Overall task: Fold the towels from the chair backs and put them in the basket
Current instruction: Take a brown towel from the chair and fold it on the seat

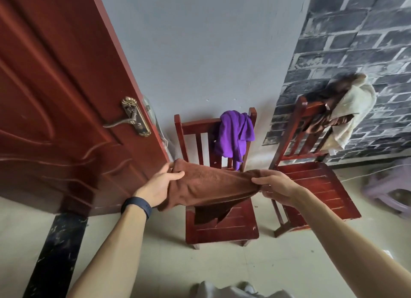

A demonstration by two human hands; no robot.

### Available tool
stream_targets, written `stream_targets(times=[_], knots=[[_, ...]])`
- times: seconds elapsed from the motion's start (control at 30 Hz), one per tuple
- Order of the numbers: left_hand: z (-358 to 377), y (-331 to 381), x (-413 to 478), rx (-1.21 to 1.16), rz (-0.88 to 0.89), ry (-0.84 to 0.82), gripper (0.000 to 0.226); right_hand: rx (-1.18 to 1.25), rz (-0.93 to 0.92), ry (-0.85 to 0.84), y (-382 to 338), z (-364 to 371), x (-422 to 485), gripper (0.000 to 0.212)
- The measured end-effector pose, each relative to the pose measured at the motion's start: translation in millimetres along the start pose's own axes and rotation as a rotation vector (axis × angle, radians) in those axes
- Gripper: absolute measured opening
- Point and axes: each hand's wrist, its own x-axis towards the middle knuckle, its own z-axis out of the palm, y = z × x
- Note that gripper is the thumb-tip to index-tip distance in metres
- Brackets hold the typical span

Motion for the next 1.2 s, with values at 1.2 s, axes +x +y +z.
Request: stream_targets(times=[1.2], knots=[[-58,38,-25,0.418,0.229,0.306,0.034,-0.254,-0.385,0.407,-36,15,8,0.012]])
